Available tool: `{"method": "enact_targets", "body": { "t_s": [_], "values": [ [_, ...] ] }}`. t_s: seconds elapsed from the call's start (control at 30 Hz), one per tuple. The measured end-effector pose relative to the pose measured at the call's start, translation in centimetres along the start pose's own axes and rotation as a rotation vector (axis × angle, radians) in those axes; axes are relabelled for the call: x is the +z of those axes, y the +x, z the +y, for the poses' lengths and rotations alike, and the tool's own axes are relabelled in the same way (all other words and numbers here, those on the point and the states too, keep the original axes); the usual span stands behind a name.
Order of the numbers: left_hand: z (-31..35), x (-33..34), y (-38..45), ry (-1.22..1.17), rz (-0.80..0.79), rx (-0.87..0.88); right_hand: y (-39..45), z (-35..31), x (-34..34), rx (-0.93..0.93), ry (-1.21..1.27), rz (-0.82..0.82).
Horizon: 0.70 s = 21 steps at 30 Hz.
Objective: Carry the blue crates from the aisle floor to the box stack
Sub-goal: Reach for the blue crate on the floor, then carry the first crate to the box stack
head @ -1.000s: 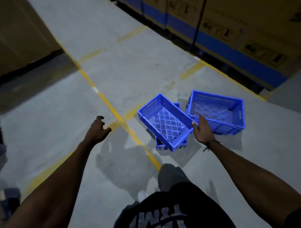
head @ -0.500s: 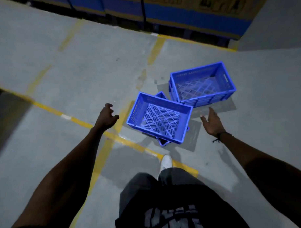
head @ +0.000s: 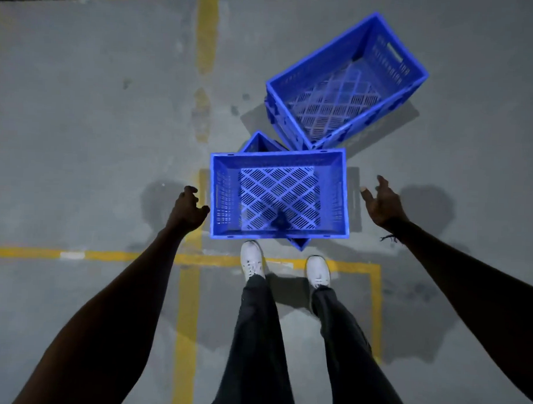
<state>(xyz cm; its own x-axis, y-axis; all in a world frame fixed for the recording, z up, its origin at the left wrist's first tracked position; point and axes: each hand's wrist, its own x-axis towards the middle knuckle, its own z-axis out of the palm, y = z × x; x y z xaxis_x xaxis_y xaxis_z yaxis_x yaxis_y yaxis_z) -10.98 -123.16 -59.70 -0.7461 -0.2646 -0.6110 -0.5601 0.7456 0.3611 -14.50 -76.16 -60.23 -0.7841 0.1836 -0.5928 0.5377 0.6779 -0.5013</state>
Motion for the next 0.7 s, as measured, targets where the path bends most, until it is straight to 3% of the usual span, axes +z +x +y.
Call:
{"method": "enact_targets", "body": {
  "t_s": [0.33,0.53,0.7],
  "values": [
    [-5.6,9.4,16.2,0.033,-0.05,-0.054,13.9,5.6,12.5,0.084,0.014,-0.01],
    [-6.6,13.9,18.5,-0.071,-0.088,-0.099,16.1,7.3,15.7,0.167,0.032,-0.021],
    [-6.5,13.4,18.4,-0.115,-0.117,-0.13,16.1,6.8,14.9,0.154,-0.02,-0.009]
  ]
}}
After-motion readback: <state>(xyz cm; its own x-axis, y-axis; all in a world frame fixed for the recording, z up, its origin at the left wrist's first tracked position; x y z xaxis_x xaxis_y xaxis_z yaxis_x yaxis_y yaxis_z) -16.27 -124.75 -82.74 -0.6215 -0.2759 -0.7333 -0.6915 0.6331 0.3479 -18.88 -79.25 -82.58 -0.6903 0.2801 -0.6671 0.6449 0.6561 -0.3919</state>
